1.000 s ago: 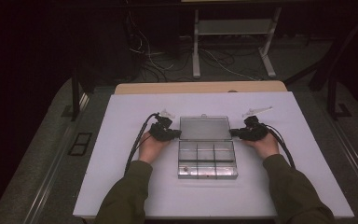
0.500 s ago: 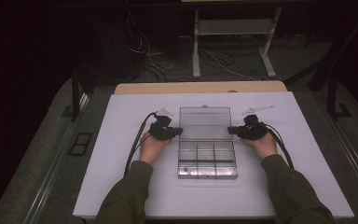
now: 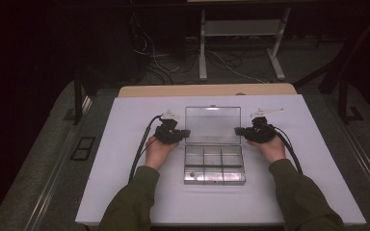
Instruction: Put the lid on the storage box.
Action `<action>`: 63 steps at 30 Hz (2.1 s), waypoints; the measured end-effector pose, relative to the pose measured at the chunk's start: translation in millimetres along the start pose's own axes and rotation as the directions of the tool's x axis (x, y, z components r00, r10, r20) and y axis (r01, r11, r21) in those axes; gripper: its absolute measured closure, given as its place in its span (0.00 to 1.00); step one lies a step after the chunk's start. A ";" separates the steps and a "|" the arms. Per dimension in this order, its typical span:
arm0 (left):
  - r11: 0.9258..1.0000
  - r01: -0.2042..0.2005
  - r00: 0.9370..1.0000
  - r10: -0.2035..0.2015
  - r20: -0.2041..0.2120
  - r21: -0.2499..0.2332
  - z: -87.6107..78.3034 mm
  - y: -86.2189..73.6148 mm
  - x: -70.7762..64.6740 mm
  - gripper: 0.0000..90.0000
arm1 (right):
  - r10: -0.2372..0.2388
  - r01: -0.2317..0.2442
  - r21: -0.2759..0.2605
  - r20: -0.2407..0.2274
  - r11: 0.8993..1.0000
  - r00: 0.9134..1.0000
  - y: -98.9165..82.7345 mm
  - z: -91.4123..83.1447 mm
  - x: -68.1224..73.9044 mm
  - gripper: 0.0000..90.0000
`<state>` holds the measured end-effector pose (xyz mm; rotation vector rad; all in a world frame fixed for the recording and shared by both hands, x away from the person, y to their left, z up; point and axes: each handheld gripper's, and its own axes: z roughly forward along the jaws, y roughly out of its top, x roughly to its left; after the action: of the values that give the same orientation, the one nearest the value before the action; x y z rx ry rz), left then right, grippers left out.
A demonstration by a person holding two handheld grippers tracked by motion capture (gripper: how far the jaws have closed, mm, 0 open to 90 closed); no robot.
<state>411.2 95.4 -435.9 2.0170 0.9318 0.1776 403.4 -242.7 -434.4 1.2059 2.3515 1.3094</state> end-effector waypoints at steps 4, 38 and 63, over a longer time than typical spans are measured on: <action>1.000 0.004 1.000 -0.004 0.001 -0.018 -1.9 1.5 -0.9 0.99 | -0.003 0.003 -0.018 -0.001 1.000 1.000 2.9 -1.9 0.3 0.99; 0.985 -0.057 0.998 0.060 0.014 -0.164 -71.4 5.2 -9.0 0.74 | -0.018 0.017 -0.077 -0.017 0.997 1.000 13.6 -16.0 10.6 0.99; 0.939 -0.140 0.988 0.155 0.024 -0.314 -82.3 23.2 -40.9 0.79 | -0.042 0.038 -0.082 -0.047 0.996 0.998 8.2 -26.7 20.0 0.99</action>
<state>358.2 114.7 -359.7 1.7868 0.6745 0.3366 381.3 -242.5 -408.1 1.1094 2.3187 1.4217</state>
